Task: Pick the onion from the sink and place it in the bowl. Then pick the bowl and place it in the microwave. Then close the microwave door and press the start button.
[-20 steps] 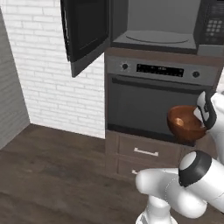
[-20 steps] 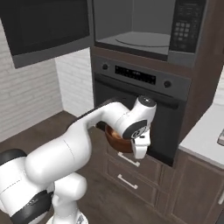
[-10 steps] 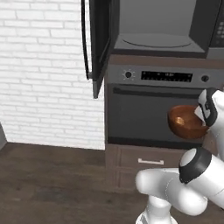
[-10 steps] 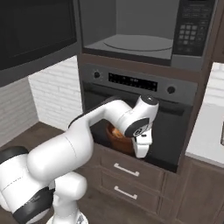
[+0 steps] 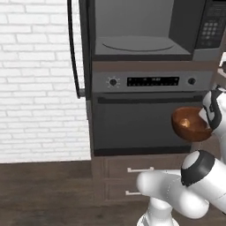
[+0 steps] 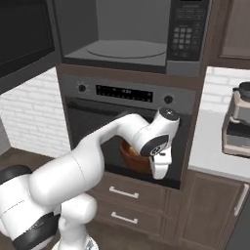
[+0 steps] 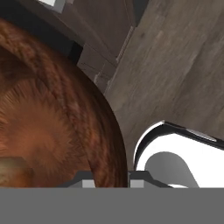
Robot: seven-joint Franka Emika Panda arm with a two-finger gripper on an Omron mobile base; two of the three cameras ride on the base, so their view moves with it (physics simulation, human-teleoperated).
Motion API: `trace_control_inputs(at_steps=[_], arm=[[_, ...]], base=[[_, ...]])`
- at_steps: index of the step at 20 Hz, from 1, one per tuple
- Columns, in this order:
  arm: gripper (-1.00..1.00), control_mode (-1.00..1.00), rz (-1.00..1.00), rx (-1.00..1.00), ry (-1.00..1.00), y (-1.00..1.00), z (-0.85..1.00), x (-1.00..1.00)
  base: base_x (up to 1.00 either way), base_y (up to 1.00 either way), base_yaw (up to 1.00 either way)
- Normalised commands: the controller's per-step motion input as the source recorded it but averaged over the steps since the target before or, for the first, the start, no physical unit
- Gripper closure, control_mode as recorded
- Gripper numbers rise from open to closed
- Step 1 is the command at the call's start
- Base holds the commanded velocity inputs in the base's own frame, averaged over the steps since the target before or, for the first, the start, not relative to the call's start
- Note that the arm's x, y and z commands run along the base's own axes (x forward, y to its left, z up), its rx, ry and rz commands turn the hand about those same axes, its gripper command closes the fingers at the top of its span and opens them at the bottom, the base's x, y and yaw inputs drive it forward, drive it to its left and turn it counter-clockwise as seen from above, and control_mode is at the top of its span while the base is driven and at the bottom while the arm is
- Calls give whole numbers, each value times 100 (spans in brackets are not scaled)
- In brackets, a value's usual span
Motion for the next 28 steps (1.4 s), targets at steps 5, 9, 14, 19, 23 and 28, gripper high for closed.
trace_control_inputs(at_steps=[5,9,14,19,23,28], arm=[[100,100,0,0,0,0,0,0],[100,100,0,0,0,0,0,0],[100,100,0,0,0,0,0,0],[100,100,0,0,0,0,0,0],[100,100,0,0,0,0,0,0],[100,100,0,0,0,0,0,0]], base=[[53,30,-14],[17,4,-9],[26,16,-7],[38,36,-5],[32,25,-3],[21,9,-1]])
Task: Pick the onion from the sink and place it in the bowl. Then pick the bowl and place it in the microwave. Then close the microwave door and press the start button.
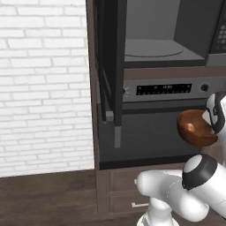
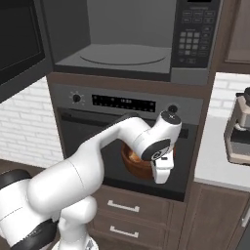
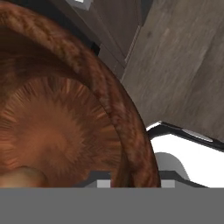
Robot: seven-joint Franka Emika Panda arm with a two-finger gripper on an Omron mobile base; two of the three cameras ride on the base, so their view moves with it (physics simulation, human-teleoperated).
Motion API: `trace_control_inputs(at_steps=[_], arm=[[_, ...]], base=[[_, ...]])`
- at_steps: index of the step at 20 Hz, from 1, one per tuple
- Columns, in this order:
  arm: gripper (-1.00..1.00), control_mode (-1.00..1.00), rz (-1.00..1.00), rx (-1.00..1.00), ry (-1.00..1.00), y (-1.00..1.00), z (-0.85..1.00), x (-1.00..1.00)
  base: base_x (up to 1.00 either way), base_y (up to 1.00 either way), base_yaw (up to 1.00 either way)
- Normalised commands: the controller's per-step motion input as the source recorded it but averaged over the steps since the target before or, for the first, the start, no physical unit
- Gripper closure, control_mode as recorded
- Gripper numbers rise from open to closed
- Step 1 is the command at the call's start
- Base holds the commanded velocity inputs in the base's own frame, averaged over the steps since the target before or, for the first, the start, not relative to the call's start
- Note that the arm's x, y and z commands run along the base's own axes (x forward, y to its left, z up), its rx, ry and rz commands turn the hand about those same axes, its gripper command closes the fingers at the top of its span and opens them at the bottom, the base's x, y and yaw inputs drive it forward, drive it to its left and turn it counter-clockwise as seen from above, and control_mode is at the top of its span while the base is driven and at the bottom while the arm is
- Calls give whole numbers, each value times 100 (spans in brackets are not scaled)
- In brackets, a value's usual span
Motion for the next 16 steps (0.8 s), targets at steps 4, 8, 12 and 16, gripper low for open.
trace_control_inputs(at_steps=[4,8,12,16], arm=[[100,100,0,0,0,0,0,0],[100,100,0,0,0,0,0,0],[100,-100,0,4,-4,0,1,-39],[100,-100,0,8,-8,0,44,-71]], base=[[0,0,0],[0,0,0],[-15,0,0],[0,0,0]])
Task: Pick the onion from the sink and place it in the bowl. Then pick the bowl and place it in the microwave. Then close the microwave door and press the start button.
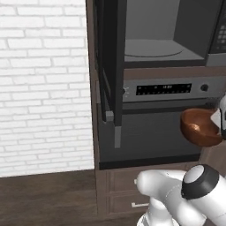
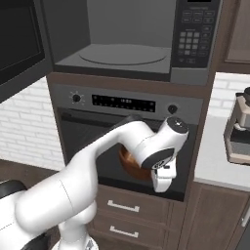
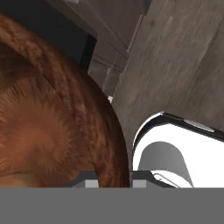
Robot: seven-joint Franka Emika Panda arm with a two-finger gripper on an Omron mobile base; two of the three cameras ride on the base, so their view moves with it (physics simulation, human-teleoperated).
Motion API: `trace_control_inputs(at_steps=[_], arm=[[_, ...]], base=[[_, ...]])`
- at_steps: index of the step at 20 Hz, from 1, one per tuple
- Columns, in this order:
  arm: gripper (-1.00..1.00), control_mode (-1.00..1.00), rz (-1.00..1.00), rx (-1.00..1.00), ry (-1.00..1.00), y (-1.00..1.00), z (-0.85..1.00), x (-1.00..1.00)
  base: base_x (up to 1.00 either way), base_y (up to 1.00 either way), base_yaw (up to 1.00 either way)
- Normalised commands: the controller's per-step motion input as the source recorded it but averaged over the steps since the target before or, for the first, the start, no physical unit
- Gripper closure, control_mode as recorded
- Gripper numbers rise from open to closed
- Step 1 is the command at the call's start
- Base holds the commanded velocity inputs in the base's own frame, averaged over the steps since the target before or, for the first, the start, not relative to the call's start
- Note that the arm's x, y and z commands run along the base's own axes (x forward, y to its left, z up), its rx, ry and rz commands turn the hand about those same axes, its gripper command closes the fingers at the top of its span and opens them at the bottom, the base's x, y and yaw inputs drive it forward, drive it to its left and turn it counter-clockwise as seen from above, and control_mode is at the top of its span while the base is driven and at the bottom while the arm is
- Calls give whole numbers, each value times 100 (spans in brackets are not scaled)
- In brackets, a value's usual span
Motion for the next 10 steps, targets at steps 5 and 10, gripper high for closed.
trace_control_inputs(at_steps=[5,10], arm=[[100,-100,-5,2,-12,0,96,-16],[100,-100,-6,0,-8,10,97,7]], base=[[0,0,0],[0,0,0]])
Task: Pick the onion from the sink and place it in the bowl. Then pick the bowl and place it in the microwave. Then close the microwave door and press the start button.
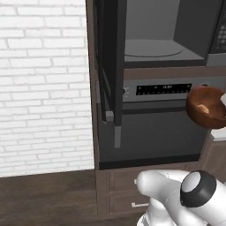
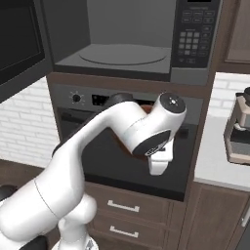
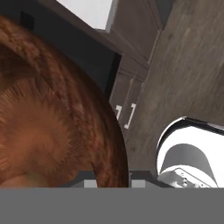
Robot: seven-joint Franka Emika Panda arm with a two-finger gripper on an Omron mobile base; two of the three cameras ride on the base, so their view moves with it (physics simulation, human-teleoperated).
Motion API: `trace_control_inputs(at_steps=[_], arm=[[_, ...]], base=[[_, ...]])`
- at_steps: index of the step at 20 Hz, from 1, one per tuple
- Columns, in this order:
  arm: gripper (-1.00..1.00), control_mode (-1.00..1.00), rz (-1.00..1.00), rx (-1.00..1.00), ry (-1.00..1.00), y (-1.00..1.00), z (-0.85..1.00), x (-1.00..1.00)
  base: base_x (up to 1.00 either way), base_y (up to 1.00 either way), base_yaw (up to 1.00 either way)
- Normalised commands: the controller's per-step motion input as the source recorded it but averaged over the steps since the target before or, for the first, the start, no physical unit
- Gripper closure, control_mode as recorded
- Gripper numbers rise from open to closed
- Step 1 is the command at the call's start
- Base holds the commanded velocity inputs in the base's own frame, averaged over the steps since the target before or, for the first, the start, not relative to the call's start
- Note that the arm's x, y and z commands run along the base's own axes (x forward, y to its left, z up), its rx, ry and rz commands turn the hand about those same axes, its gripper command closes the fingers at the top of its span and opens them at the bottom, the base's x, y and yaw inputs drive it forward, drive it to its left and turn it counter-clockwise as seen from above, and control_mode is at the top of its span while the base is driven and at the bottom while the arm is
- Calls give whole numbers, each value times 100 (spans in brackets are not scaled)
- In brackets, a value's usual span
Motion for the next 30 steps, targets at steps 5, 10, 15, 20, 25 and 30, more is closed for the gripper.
trace_control_inputs(at_steps=[5,10,15,20,25,30], arm=[[100,-100,-3,0,-3,31,87,57],[100,-100,0,0,-9,15,84,61],[100,-100,0,0,-5,14,74,56],[100,-100,0,2,-3,38,41,77],[100,-100,0,2,0,34,36,89],[100,-100,0,0,0,30,50,75]], base=[[0,0,0],[0,0,0],[0,0,0],[0,0,0],[0,0,0],[0,0,0]])
